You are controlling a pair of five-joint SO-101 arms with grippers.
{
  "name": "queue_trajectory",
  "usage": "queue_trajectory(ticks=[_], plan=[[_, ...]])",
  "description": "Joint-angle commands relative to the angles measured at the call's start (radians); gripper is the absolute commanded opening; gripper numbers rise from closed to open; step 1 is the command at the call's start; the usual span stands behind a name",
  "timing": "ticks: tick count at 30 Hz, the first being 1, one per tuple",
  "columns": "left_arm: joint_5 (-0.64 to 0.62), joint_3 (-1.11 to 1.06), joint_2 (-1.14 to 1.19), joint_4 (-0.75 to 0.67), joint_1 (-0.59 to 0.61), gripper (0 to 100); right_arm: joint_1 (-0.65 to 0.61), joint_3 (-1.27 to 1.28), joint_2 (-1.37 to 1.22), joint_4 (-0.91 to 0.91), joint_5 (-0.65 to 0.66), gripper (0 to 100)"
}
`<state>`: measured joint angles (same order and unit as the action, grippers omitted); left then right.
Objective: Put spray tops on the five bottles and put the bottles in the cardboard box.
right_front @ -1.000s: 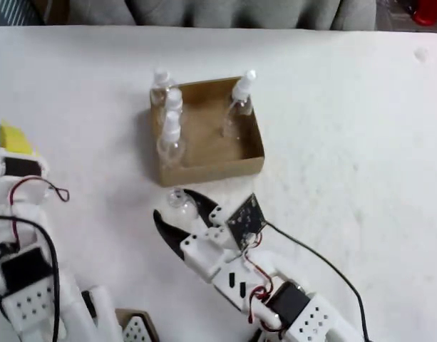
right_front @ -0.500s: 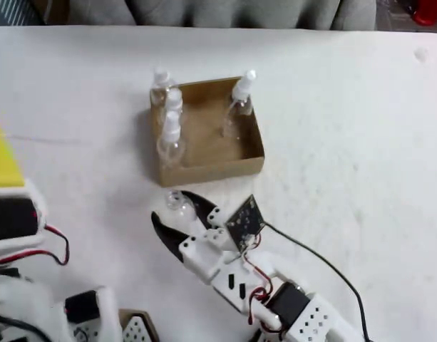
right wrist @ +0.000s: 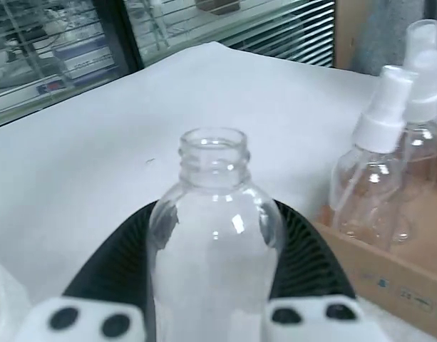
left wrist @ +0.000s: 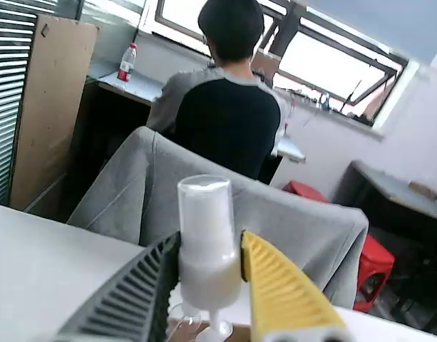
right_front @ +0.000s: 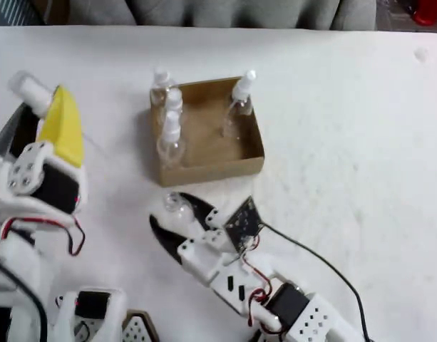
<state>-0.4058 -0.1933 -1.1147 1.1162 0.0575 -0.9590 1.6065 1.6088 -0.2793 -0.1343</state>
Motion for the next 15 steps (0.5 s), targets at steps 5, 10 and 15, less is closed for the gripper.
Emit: queue_trajectory(ticks=[5, 10, 15], plan=[[-0.112, 0.043, 0.056, 0.084, -0.024, 2, -0.096, -0.008, 0.005, -0.067, 0.092, 1.7], [-0.129, 0.051, 0.056, 0.152, -0.074, 2, -0.097, -0.008, 0.004, -0.061, 0.097, 1.7], [-0.127, 0.041, -0.013, 0.184, -0.216, 2, -0.097, -0.008, 0.004, -0.061, 0.098, 1.7]])
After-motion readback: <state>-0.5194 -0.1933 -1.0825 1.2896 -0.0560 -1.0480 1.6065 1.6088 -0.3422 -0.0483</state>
